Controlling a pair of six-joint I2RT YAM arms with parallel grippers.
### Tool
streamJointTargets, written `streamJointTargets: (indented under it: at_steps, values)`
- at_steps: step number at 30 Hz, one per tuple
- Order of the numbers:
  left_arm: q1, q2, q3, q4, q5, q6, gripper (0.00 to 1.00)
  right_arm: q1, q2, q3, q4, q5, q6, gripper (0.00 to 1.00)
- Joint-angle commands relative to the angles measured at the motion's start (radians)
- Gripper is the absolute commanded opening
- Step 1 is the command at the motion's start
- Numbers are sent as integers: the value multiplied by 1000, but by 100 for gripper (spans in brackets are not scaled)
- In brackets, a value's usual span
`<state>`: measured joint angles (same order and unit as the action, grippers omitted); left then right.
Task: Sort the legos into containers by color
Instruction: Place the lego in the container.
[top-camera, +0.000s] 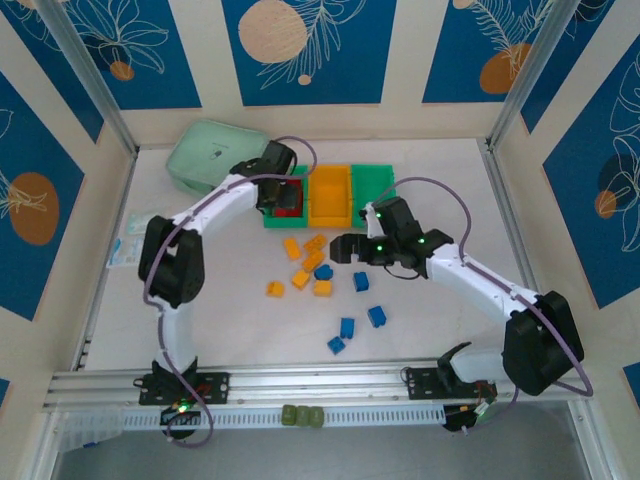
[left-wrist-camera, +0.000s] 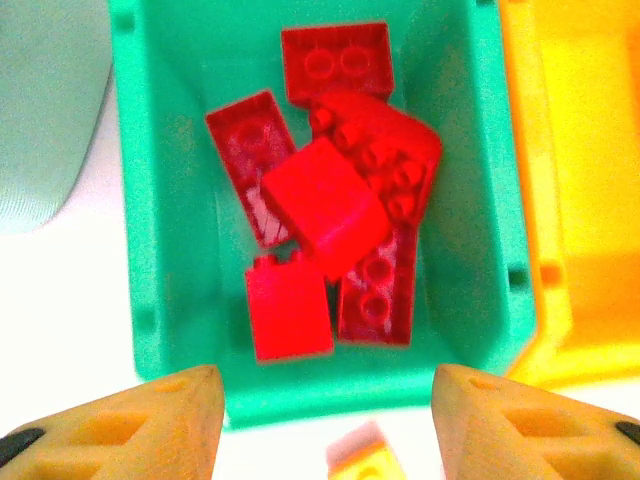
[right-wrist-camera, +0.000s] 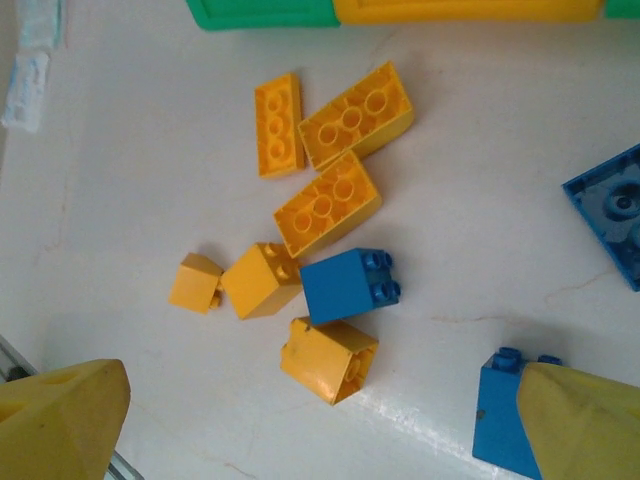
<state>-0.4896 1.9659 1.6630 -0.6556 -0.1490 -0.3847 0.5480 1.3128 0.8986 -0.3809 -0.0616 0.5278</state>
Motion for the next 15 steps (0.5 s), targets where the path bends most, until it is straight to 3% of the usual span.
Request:
streamJointTargets:
  at_steps: [1,7,15]
  values:
    - [-7,-152,-123,46,73,-6,60,48,9,46,-104,68,-40,100]
    - [-7,-368,-397,126,216,-11,72,142,43,67,-163,115,15,99]
    - [-7,-611,-678,180,361,-19,88,242,107,69,-145,179,149,88]
